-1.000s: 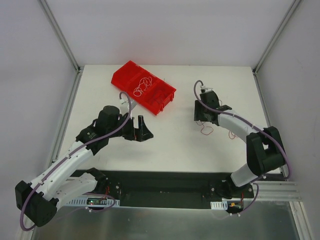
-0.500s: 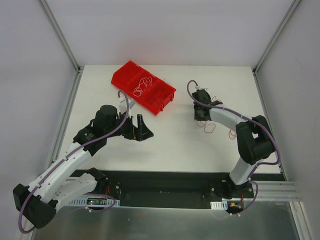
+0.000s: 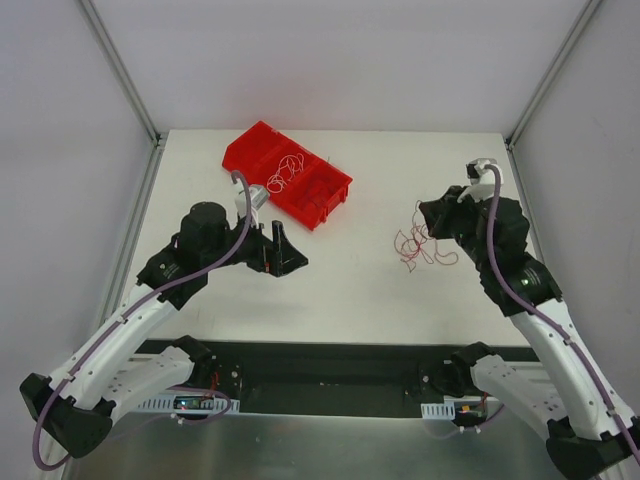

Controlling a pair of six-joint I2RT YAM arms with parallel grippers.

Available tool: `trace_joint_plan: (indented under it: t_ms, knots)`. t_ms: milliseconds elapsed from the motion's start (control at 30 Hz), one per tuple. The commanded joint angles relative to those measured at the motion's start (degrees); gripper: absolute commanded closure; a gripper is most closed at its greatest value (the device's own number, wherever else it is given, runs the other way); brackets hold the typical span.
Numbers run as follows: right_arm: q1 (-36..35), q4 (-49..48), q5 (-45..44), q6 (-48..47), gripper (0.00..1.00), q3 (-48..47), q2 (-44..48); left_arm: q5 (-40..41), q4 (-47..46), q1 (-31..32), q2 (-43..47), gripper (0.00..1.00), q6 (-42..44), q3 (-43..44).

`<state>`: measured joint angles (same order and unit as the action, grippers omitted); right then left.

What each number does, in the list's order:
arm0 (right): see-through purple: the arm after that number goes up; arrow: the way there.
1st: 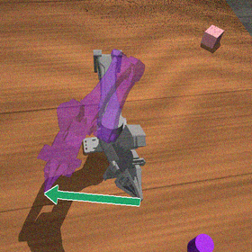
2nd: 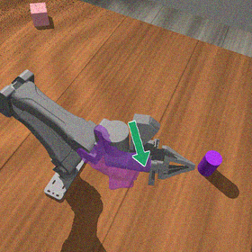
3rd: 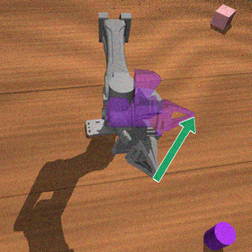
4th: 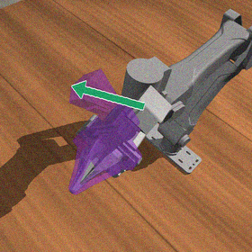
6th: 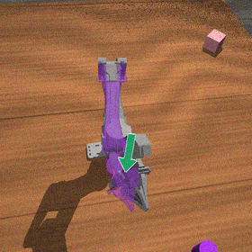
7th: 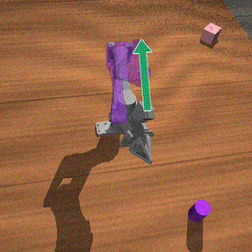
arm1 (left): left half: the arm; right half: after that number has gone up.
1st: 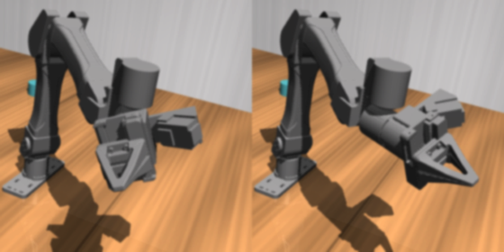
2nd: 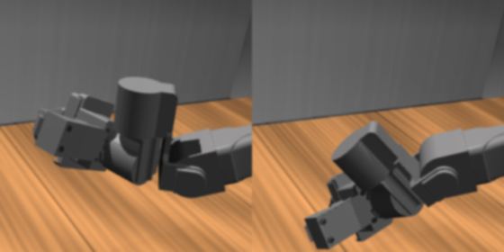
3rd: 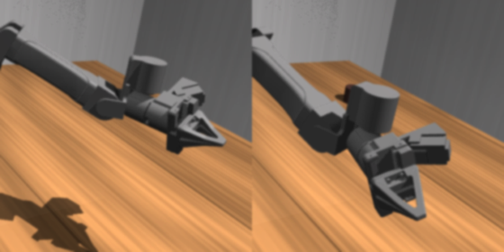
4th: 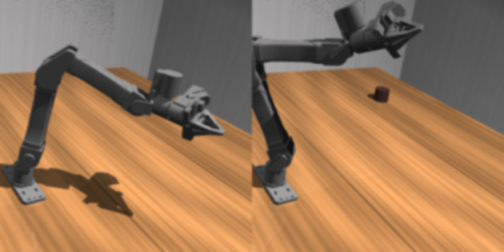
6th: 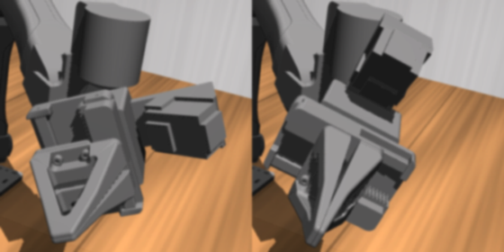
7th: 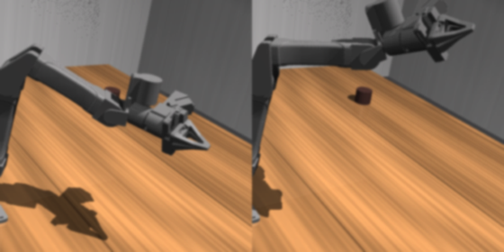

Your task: Untangle the cables

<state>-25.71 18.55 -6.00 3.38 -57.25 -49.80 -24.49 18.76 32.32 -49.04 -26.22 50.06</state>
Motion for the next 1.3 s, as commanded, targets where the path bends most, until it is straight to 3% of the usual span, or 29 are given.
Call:
trace_joint_plan:
  t_ms: [0, 267, 367, 500, 867, 1100, 1267]
  knots:
    - [0.0, -0.7, 9.2, -1.5, 1.0, 0.0, 3.1, -3.7, -3.2, 0.4, 0.3, 0.07, 1.5, 3.0]
    - [0.0, -4.0, 20.3, 0.0, 1.0, -2.5, 5.9, -11.9, -16.9, 0.9, -0.6, 0.07, -3.6, -0.8]
    - [0.0, -3.8, 24.0, 3.5, 1.0, -4.7, 5.5, -7.8, -26.1, 4.2, -1.7, 0.21, -3.5, -3.0]
    - [0.0, -3.7, 29.8, 6.4, 1.0, -6.7, 4.5, -2.2, -39.9, 8.2, -5.4, 0.23, 0.9, -4.0]
    - [-0.1, -11.4, 38.5, 15.6, 1.0, -5.8, 5.4, 0.5, -47.0, 13.5, -26.3, 0.24, 3.4, 8.3]
    - [-0.1, -21.3, 40.3, 24.5, 1.0, -6.9, 4.3, 0.1, -52.2, 14.9, -32.9, 0.39, -0.8, 7.2]
    - [-0.1, -23.5, 39.2, 25.3, 1.0, -13.3, 0.9, 12.9, -43.9, 14.6, -36.1, 0.59, -2.7, 4.7]
